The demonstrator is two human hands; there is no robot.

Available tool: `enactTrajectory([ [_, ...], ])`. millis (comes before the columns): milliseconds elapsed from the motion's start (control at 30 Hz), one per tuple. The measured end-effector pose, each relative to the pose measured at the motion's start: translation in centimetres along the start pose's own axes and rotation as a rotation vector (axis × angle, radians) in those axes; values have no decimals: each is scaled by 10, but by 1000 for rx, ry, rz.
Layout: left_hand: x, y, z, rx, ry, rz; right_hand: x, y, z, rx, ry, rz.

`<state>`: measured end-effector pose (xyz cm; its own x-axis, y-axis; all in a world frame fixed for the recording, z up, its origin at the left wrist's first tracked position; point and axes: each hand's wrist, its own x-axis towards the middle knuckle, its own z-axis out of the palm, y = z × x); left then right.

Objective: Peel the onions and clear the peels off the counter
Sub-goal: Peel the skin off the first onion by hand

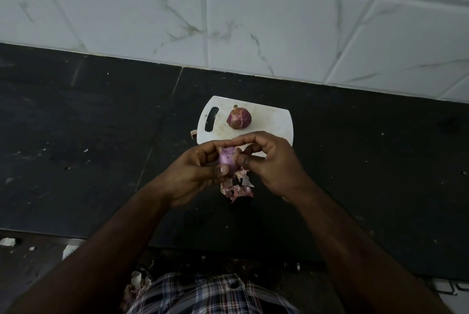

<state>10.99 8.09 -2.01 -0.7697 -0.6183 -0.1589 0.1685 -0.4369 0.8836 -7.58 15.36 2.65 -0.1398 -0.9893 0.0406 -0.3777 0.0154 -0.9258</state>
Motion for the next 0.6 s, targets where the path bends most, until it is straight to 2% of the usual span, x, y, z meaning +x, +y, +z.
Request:
enactTrajectory([
  [67,-1,1,-1,6,-22,8,-1,-2,-2,4,-53,-23],
  [300,1,2,-1,-1,-33,-9,-6,-1,3,-58,38,-111],
  [600,-3,4,1,-9,-60,-22,-5,-7,-4,-50,-87,-58],
])
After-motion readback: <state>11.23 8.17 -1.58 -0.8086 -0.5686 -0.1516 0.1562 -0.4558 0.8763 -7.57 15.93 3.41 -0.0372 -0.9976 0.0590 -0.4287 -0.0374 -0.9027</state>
